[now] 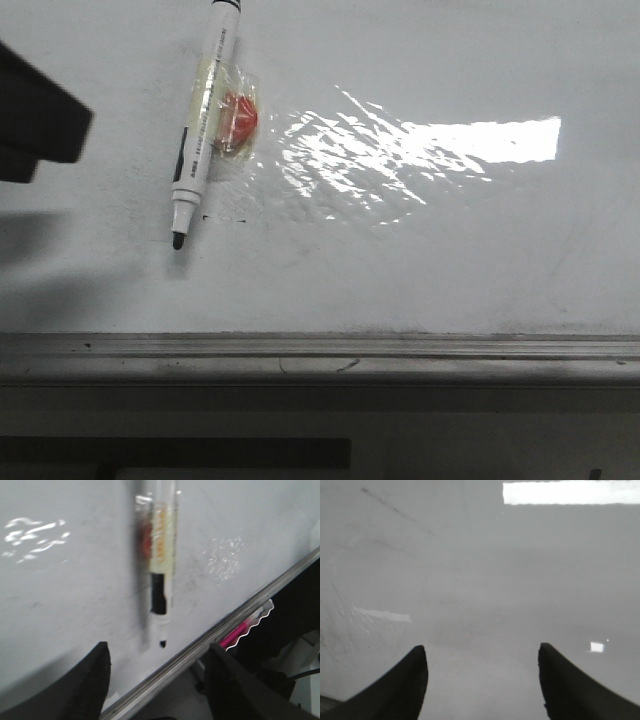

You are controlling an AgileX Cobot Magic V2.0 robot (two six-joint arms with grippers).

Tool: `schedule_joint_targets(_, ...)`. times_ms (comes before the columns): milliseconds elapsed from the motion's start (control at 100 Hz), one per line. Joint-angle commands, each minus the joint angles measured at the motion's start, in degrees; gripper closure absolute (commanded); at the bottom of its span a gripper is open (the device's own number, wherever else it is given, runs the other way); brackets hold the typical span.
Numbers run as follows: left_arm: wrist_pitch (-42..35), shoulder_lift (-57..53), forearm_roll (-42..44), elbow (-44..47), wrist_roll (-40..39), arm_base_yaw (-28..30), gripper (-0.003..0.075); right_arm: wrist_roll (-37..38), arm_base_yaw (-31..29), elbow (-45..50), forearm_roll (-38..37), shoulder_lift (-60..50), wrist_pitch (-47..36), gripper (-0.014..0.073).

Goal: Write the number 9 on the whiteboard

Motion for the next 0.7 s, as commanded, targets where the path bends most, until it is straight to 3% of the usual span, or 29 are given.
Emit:
schedule_joint_targets(0, -8.7, 2.0, -4.0, -2.5, 0.3, -5.5, 0.0332, -0.7, -0.3, -1.8, -0.6, 1.1, -3.9, 0.0172)
schedule_joint_targets(190, -20.8, 6.4, -6.0, -2.7, 0.2, -10.9, 0.0333, -0.7, -0.3, -1.8, 0.0, 1.1, -3.3, 0.0172)
schedule_joint_targets(390, -21.6, 9.8, -6.0, -2.7, 0.2, -10.8, 0.0347, -0.7, -0.3, -1.8, 4.1, 1.1, -1.1, 0.0172)
schedule_joint_targets(530, -20.8, 11.4, -6.0, -2.7, 0.2, -10.8, 0.0517, -0.7, -0.3, -1.8, 4.3, 1.1, -1.0, 0.0172)
schedule_joint_targets(630, -19.6, 11.7, -6.0, -2.7, 0.2, -10.8, 0.0745, -0.7, -0.3, -1.8, 5.0, 1.1, -0.8, 0.0172)
schedule_joint_targets(690, -18.5, 11.2, -6.0, -2.7, 0.2, -10.8, 0.0741, -0.7, -0.3, -1.8, 5.5, 1.1, -0.5, 0.0172)
